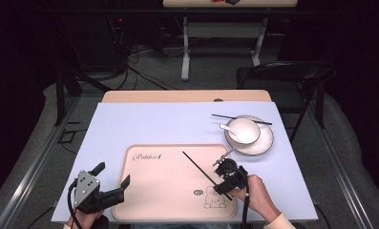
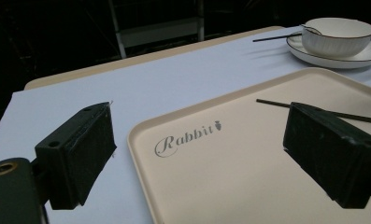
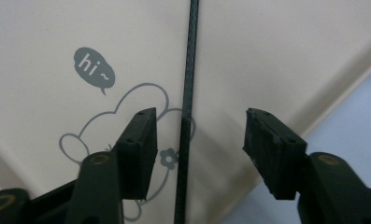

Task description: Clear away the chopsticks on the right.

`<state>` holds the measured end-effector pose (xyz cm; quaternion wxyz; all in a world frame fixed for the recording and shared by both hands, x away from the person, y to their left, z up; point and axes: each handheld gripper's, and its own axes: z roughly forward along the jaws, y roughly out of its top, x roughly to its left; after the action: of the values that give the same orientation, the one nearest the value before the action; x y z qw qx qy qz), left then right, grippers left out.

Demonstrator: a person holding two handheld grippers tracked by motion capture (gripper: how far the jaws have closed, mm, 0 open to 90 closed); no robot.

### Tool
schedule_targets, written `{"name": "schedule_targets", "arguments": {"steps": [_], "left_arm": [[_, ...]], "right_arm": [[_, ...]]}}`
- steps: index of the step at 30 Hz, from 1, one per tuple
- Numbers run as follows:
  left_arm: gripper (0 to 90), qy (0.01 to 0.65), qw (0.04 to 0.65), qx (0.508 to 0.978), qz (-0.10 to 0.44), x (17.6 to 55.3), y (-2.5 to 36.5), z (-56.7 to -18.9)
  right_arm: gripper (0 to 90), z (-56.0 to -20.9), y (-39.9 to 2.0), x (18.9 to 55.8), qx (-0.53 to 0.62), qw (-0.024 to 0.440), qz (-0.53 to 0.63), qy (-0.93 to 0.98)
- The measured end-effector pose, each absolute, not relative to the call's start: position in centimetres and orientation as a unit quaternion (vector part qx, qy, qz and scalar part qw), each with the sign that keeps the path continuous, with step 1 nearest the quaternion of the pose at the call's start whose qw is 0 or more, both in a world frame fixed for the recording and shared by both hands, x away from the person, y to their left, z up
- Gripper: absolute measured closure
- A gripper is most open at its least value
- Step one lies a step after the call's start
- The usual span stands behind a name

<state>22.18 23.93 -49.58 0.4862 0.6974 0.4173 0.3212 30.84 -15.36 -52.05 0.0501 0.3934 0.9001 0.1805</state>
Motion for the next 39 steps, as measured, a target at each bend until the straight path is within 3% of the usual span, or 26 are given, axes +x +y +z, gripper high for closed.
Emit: {"name": "schedule_targets", "arguments": {"steps": [10,18,24,39], "left_arm": [[10.1,0.417,0.483,0.701,0.318,22.1,23.8,-49.6],[10.0,0.425,0.488,0.692,0.319,22.1,24.2,-49.6],[9.8,0.425,0.487,0.693,0.319,22.1,24.2,-49.6],[9.8,0.426,0.487,0.693,0.318,22.0,24.2,-49.6]], "right_arm": [[14.9,-49.9,-19.2,31.3,0.361,0.082,0.215,0.904],[1.0,-49.4,-23.0,31.8,0.341,0.112,0.212,0.909],[0.0,-49.0,-25.7,32.7,0.324,0.138,0.21,0.912],[1.1,-47.1,-29.8,35.8,0.261,0.147,0.185,0.936]]}}
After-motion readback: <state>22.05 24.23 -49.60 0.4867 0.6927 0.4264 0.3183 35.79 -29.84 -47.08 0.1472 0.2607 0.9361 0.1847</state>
